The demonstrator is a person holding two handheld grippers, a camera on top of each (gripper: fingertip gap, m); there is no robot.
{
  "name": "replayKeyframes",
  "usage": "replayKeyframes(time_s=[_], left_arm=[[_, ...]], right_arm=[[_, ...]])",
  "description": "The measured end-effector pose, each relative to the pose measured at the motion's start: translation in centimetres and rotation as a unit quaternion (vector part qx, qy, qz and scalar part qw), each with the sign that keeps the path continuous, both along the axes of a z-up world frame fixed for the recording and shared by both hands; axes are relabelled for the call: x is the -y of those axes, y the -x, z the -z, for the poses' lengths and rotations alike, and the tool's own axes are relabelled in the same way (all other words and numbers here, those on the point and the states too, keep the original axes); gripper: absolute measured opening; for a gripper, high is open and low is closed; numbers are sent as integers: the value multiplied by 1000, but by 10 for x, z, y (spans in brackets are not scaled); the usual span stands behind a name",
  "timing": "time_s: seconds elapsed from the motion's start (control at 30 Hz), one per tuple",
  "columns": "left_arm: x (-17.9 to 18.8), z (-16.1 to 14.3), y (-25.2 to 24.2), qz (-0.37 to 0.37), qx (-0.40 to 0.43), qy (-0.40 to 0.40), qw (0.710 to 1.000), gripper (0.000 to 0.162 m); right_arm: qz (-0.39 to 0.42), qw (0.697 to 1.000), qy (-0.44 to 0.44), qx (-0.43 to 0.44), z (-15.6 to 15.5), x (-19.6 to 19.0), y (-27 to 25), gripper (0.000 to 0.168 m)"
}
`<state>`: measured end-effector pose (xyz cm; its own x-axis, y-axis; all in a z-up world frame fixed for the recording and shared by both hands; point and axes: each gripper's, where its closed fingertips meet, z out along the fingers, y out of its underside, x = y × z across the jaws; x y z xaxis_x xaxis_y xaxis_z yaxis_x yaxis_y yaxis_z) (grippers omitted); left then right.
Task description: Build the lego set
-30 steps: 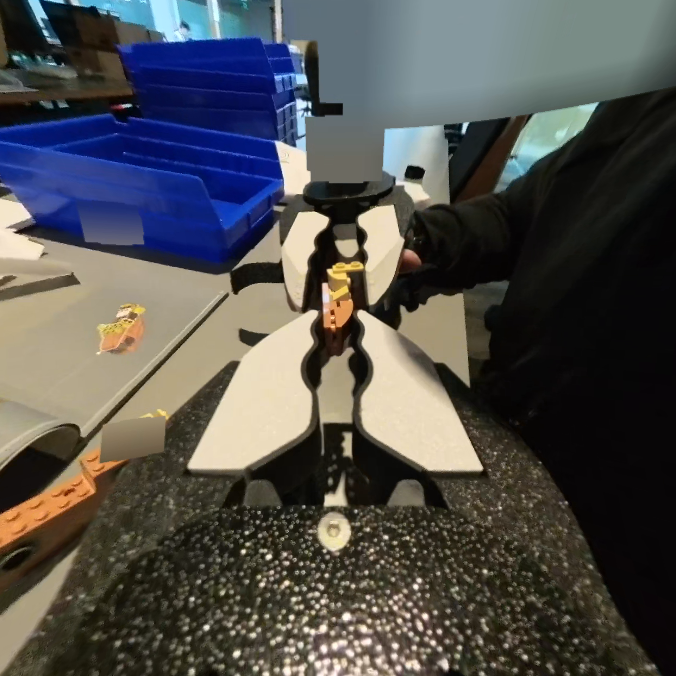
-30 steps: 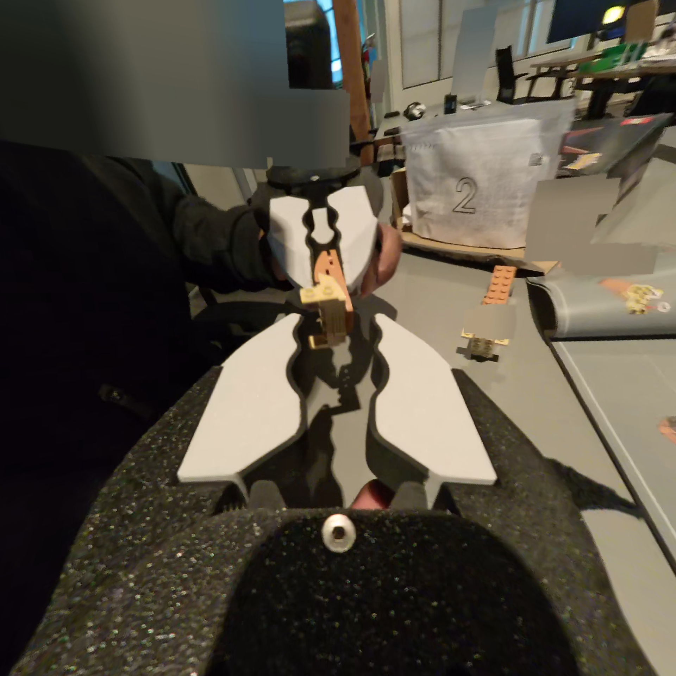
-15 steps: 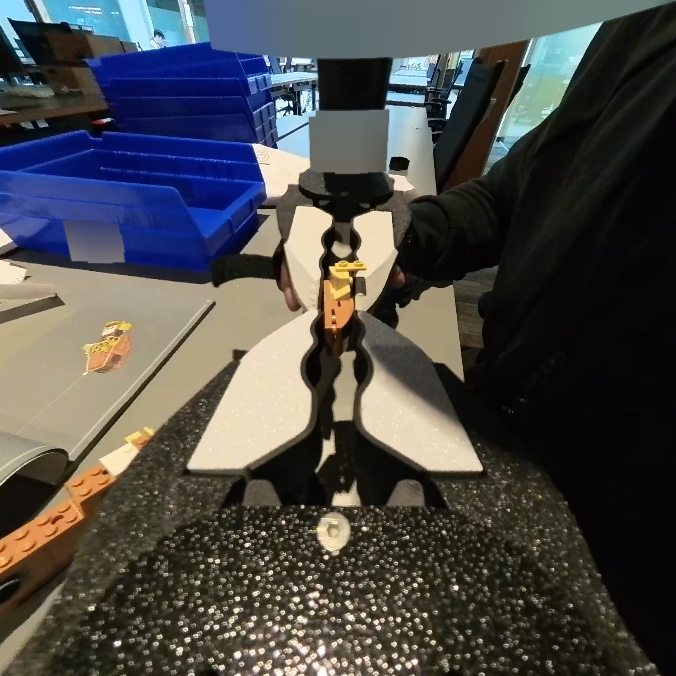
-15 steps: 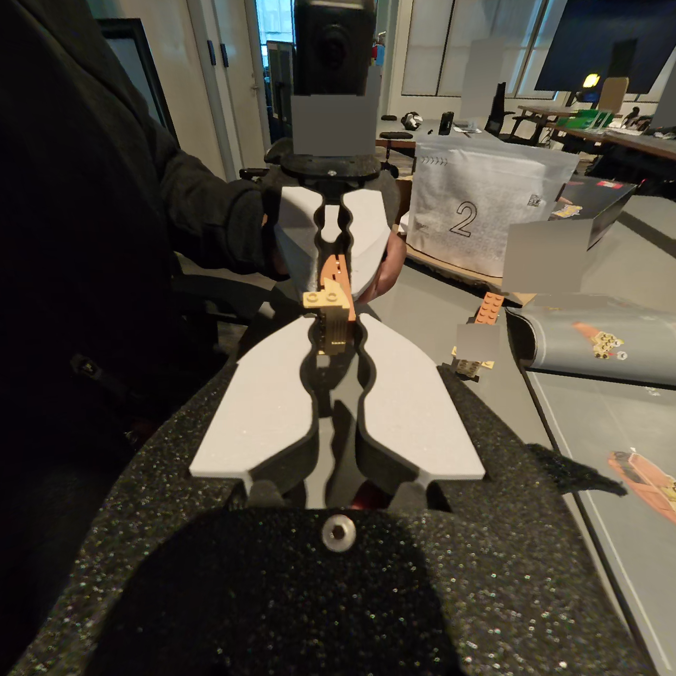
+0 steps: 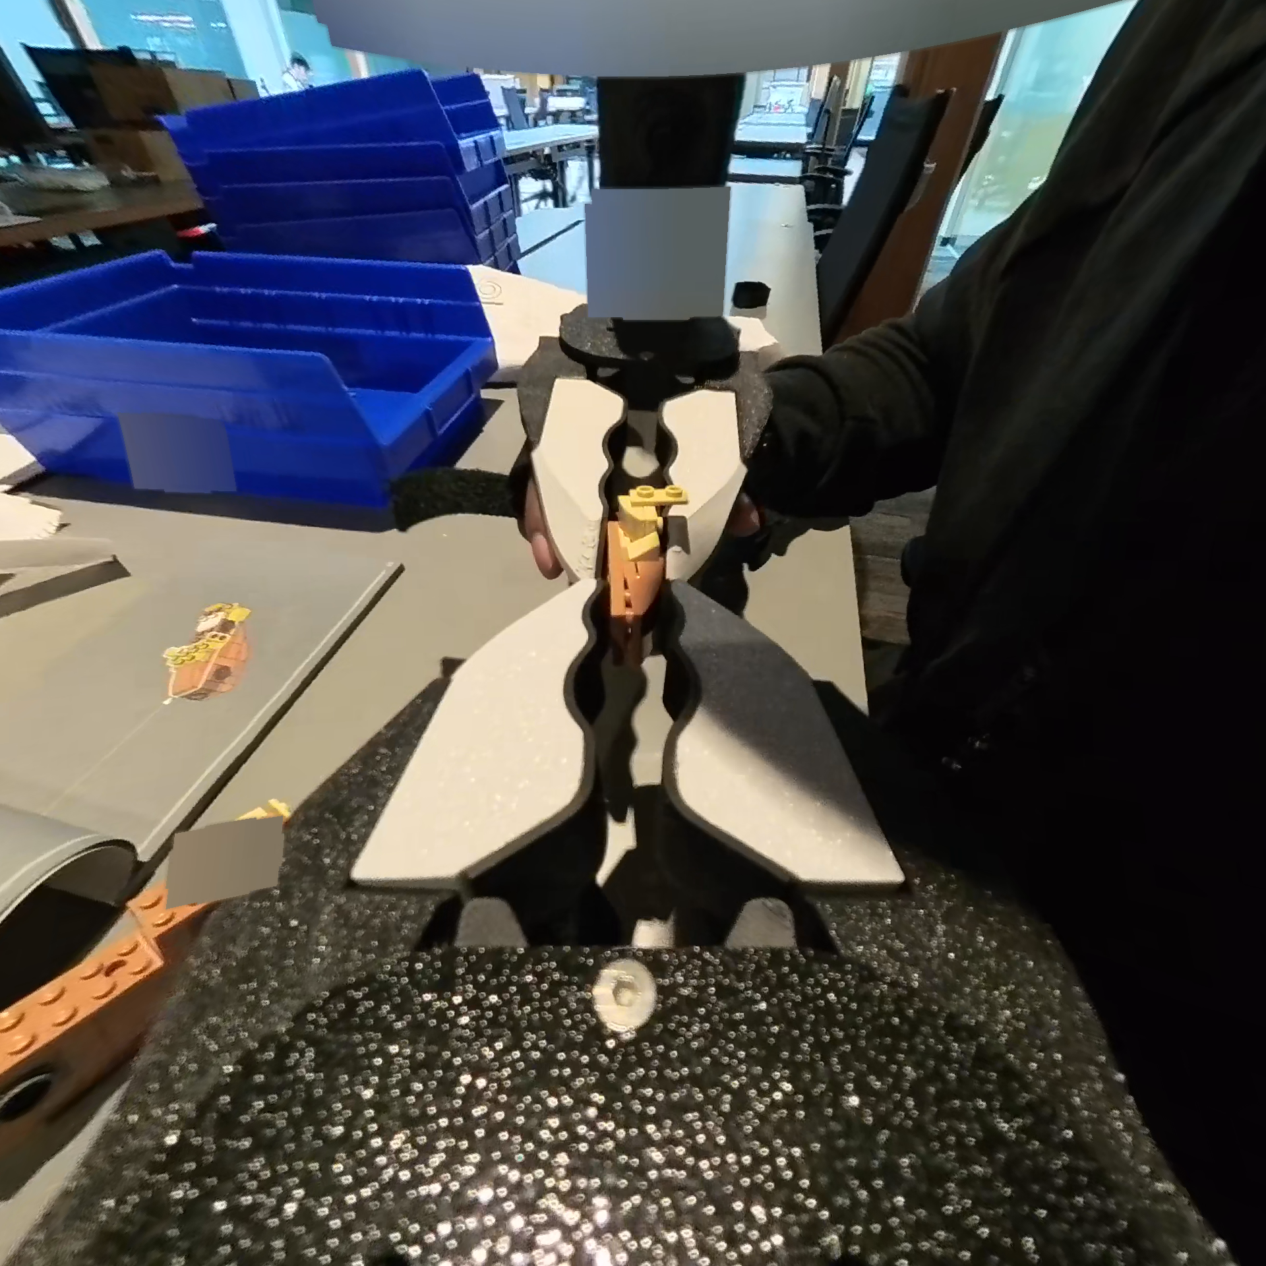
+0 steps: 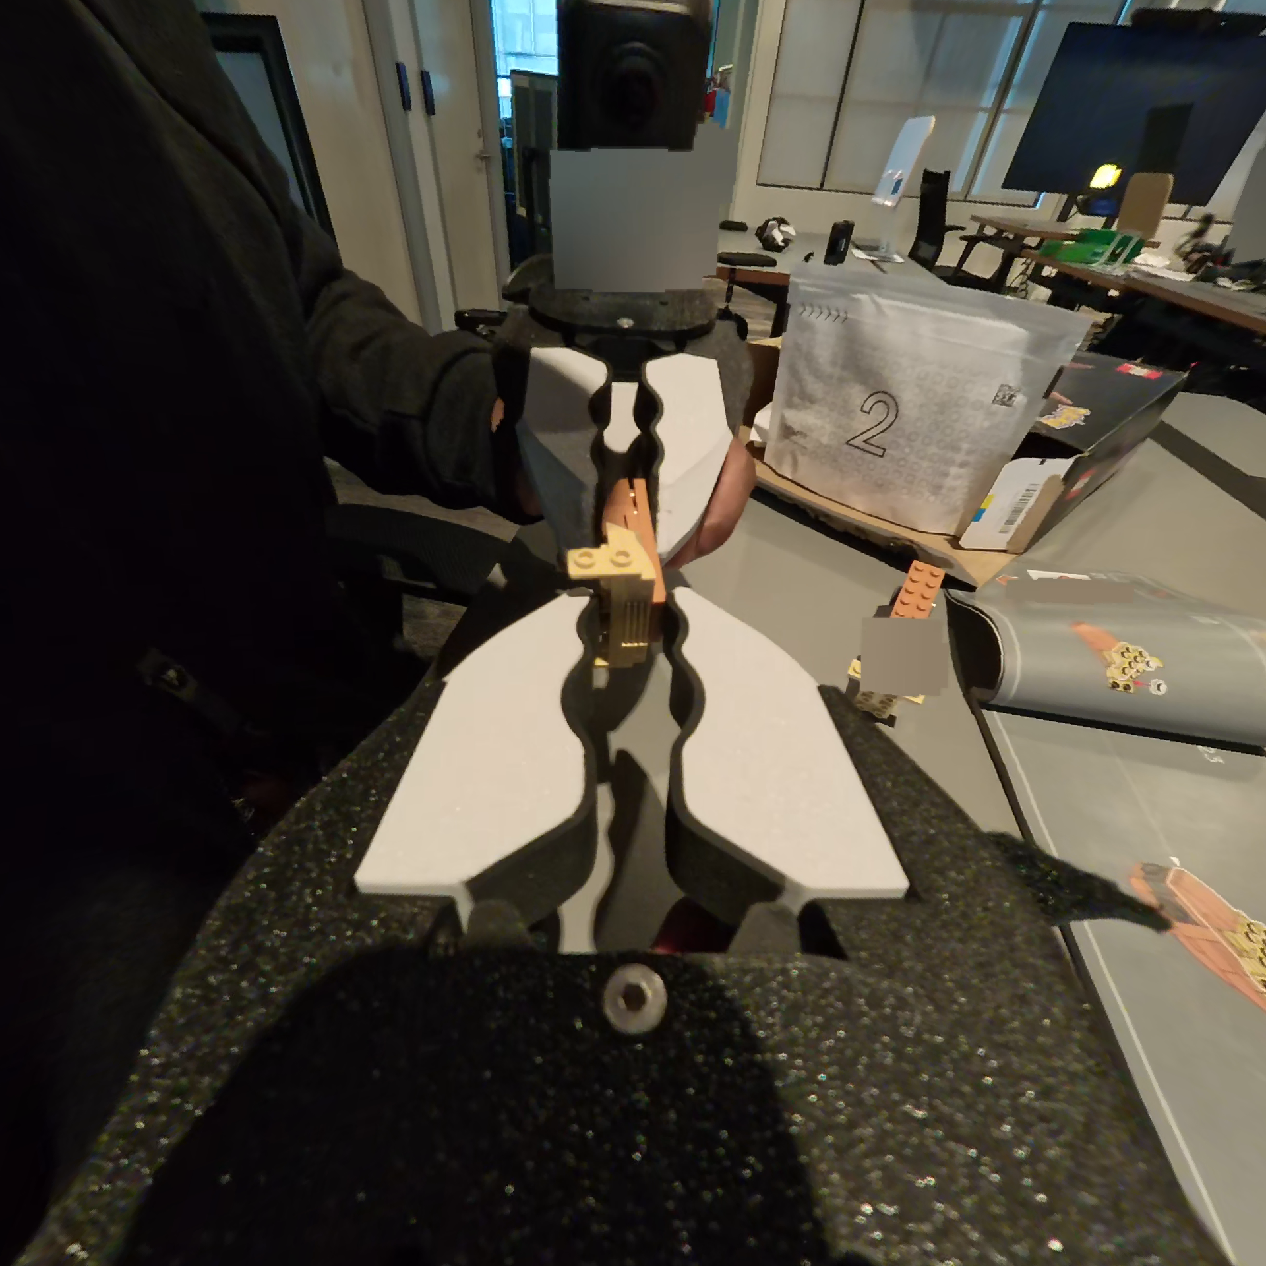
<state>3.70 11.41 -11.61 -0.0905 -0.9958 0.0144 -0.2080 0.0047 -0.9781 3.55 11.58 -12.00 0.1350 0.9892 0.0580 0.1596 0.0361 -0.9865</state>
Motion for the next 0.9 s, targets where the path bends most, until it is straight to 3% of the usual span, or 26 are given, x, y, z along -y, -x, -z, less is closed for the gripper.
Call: replayKeyframes(time_s=[0.9], left_arm=[[-6,-3,4,-20,18,7,1000,16]], right_arm=[[-14,1000,-4,-5,0,-3,-8,16]])
